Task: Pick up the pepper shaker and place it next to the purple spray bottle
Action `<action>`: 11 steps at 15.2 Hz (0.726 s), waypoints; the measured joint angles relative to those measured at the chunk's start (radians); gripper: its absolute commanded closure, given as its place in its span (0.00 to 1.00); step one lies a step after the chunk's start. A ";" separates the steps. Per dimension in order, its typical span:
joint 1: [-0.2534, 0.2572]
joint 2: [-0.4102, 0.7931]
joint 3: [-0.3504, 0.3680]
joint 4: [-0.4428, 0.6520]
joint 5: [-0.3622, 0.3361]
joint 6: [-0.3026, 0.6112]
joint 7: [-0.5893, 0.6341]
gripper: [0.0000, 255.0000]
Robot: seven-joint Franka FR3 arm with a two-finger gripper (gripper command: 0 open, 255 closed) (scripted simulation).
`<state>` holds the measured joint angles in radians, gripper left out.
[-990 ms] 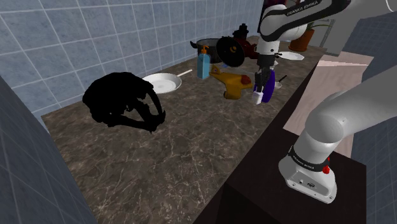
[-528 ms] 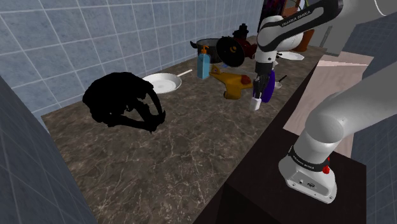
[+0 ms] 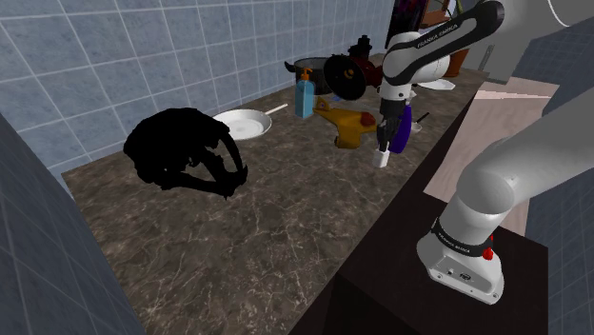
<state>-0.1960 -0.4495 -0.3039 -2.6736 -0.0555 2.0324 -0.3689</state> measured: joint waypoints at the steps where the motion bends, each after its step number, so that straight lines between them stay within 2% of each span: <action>1: 0.000 0.000 0.000 0.001 0.000 0.000 0.000 1.00; 2: -0.001 -0.002 0.000 -0.001 -0.001 -0.001 0.000 1.00; 3: 0.000 0.000 0.001 0.000 0.000 0.000 0.000 0.00; 9: 0.000 0.005 0.001 -0.006 0.000 -0.002 0.001 0.00; 11: -0.002 -0.006 0.002 0.029 -0.002 -0.046 0.000 0.00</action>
<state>-0.1984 -0.4560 -0.3024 -2.6447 -0.0576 1.9860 -0.3687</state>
